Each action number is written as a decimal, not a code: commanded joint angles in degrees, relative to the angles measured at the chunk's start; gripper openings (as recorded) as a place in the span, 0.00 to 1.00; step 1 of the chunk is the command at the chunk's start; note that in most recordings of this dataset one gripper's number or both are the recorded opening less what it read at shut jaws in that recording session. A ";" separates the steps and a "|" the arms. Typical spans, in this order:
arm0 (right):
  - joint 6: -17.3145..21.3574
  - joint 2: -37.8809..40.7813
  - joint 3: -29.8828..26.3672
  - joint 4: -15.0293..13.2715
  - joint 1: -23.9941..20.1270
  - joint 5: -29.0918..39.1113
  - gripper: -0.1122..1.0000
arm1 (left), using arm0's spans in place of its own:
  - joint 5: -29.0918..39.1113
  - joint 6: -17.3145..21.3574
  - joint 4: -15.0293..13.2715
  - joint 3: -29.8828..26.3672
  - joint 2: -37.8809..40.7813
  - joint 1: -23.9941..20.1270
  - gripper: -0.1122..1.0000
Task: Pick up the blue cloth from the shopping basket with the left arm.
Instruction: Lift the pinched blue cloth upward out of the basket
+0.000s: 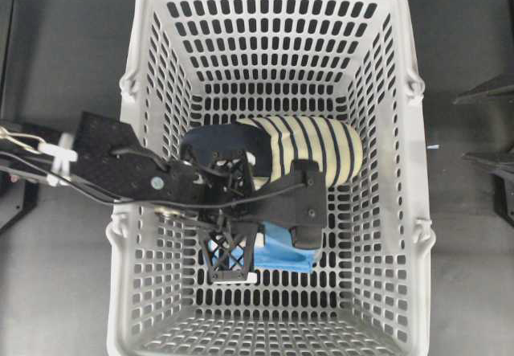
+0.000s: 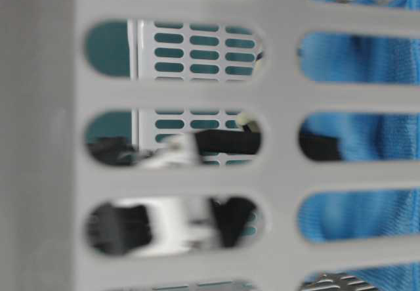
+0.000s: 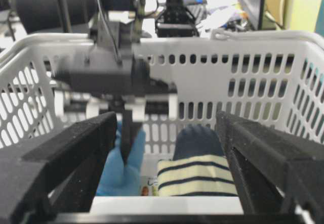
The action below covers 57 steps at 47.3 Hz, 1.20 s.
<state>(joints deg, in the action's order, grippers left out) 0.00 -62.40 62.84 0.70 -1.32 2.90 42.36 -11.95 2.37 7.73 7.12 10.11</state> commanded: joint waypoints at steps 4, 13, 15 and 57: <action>-0.18 0.35 -0.62 0.09 0.09 -0.62 0.79 | 5.54 1.05 0.26 -7.38 -4.13 0.53 0.17; -0.18 0.35 -0.70 0.09 0.09 -0.62 0.79 | 15.82 3.43 0.18 -17.40 -6.24 1.23 0.17; -0.18 0.35 -0.62 0.09 0.09 -0.62 0.79 | 17.93 3.34 0.18 -19.42 -6.50 1.23 0.17; -0.18 0.26 -0.70 0.09 0.09 -0.70 0.78 | 24.26 2.64 0.18 -26.37 -5.71 1.23 0.17</action>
<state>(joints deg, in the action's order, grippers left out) -0.09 -62.49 62.84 0.70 -1.23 2.81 66.80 -9.23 2.46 -17.23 2.64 11.16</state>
